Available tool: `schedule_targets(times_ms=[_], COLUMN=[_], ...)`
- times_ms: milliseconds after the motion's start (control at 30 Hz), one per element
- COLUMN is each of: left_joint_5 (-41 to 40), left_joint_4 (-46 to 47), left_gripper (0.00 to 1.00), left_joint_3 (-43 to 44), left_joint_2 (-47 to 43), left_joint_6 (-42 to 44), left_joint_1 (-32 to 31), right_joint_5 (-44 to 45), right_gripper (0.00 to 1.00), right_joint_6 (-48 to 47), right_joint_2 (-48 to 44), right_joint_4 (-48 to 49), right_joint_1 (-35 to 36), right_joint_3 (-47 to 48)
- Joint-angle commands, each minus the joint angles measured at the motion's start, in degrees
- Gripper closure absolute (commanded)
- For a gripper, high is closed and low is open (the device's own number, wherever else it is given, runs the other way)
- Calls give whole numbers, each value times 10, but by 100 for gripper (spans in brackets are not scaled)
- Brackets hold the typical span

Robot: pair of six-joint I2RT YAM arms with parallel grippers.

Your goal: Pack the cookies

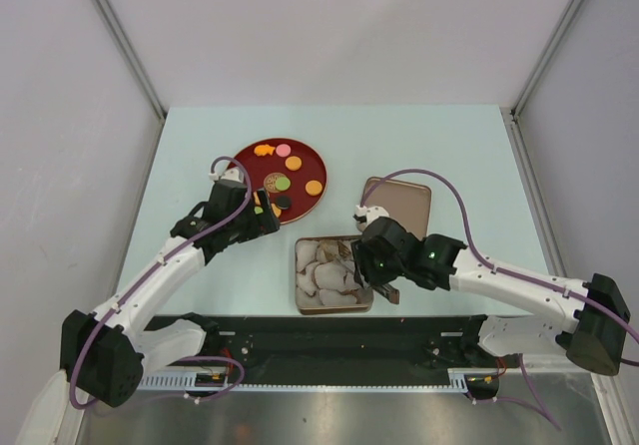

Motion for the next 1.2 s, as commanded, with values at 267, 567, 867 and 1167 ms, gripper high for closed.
schedule_targets(times_ms=[267,567,867,1167], left_joint_5=[8,13,10,8], left_joint_4=[16,19,16,12], left_gripper=[1,1,2,2], left_joint_3=[-2,-1,1,4], left_joint_2=[-4,-3,-4,-1], left_joint_6=[3,2,5,6], left_joint_1=[2,1,-1,-1], right_joint_5=[47,-9,-40,-52], right_gripper=[52,53,53,50], right_joint_6=[-6,-63,-136,-163], right_joint_2=[-50,19,214,410], right_joint_4=[-29,11,55,27], right_joint_1=[-4,-95,-178,-187], right_joint_3=[90,164,283,462])
